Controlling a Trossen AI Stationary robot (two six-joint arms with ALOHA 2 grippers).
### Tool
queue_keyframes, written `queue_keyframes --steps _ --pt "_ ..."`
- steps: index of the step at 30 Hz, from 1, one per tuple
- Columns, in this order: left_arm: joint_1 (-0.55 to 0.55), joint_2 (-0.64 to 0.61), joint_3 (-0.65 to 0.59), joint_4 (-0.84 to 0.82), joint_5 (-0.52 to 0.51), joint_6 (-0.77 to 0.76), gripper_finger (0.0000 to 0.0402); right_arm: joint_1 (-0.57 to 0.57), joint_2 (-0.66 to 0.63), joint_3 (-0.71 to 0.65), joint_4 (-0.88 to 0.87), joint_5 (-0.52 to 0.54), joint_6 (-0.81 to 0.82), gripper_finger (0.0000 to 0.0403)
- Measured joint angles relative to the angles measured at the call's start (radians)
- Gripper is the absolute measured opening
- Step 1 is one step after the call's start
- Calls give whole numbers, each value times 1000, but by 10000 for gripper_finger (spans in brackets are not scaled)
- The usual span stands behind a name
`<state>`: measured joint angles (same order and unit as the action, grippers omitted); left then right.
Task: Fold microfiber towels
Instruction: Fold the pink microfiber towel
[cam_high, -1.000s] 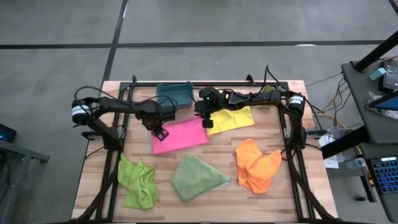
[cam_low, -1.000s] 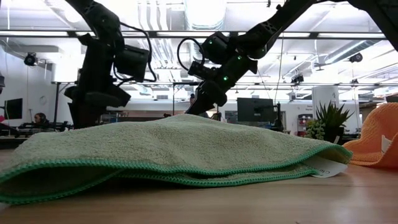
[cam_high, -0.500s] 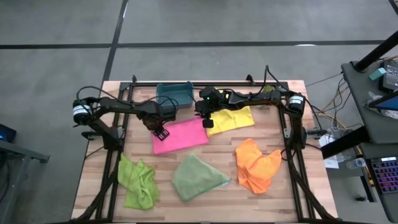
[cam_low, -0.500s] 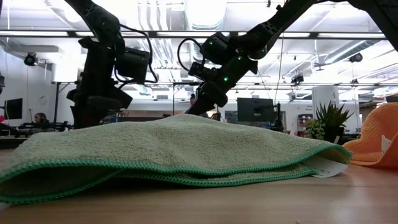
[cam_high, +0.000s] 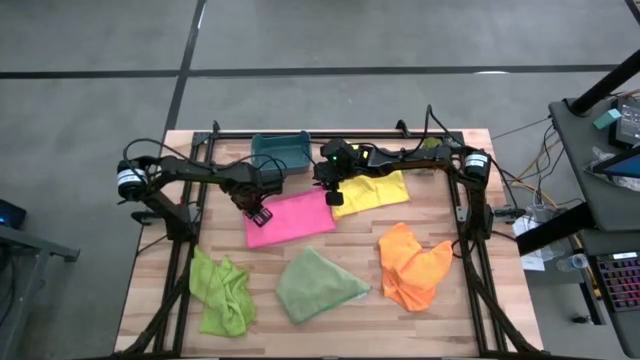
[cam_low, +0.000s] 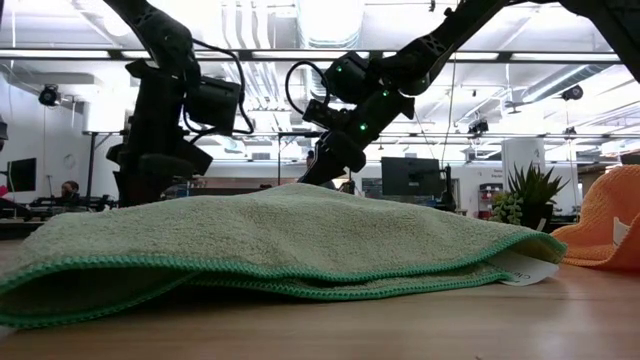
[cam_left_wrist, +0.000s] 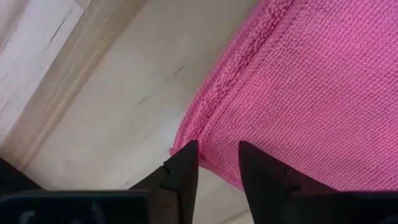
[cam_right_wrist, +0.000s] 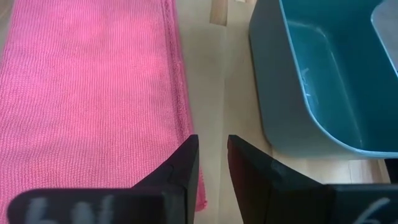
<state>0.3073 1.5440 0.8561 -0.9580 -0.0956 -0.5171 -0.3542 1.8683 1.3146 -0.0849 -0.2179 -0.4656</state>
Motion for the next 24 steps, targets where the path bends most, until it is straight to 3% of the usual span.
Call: queue_keyframes --steps 14,20,24 --pt "0 0 -44 35 -11 7 75 0 0 0 -5 0 -6 77" --pt "0 -2 -37 37 -14 31 10 0 0 0 -5 0 -6 75" --pt "0 -6 -30 23 -14 44 2 0 0 0 -6 0 -6 77"
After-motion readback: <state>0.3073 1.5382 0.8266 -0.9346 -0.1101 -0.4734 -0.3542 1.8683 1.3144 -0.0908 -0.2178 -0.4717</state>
